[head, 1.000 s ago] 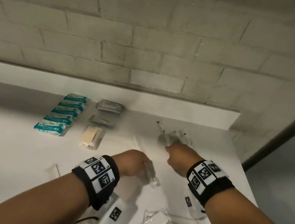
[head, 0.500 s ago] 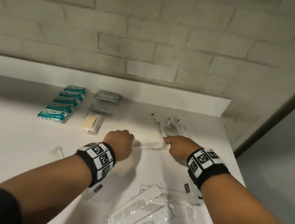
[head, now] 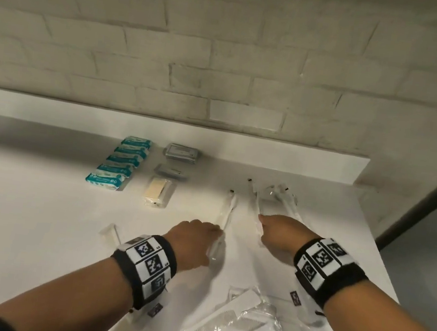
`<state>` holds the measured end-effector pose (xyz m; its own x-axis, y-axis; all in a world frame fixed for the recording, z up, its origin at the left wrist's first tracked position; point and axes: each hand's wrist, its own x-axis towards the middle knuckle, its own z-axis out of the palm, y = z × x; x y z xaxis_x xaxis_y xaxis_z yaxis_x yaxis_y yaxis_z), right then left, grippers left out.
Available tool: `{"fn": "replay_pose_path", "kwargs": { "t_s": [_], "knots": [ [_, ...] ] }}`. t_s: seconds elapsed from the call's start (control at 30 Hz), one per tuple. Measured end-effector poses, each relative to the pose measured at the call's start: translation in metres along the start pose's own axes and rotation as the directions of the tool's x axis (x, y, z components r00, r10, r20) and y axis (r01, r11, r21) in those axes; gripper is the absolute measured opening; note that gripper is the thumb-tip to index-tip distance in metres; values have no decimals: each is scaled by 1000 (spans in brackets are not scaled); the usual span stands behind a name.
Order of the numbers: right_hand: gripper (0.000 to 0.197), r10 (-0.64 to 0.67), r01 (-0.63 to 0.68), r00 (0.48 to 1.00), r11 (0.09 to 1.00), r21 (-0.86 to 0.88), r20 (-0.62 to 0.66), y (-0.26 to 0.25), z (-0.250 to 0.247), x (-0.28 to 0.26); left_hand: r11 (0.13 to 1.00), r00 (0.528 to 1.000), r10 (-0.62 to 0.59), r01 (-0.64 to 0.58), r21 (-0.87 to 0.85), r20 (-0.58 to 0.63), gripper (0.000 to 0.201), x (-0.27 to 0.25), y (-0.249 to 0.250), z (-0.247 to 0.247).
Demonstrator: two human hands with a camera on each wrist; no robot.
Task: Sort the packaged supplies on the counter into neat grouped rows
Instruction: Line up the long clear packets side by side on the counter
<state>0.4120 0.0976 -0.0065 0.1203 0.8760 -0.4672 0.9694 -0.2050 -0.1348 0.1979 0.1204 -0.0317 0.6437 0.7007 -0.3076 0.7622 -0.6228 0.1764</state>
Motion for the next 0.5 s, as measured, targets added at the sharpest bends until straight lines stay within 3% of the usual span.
{"fn": "replay_pose_path", "kwargs": {
  "t_s": [0.1, 0.2, 0.3, 0.5],
  "knots": [
    [56, -58, 58, 998, 998, 1, -16, -16, 1, 2, 996, 998, 14, -10, 85, -55, 61, 15, -3, -1],
    [56, -93, 93, 996, 995, 18, -16, -37, 1, 12, 999, 995, -19, 23, 39, -96, 51, 34, -10, -7],
    [55, -95, 94, 996, 994, 51, 0, -54, 4, 35, 996, 993, -85, 81, -48, -88, 52, 55, -23, -16],
    [42, -87, 90, 995, 994, 68, -52, -74, -9, 74, 990, 996, -92, 89, -113, -17, 53, 87, -44, -35]
  ]
}}
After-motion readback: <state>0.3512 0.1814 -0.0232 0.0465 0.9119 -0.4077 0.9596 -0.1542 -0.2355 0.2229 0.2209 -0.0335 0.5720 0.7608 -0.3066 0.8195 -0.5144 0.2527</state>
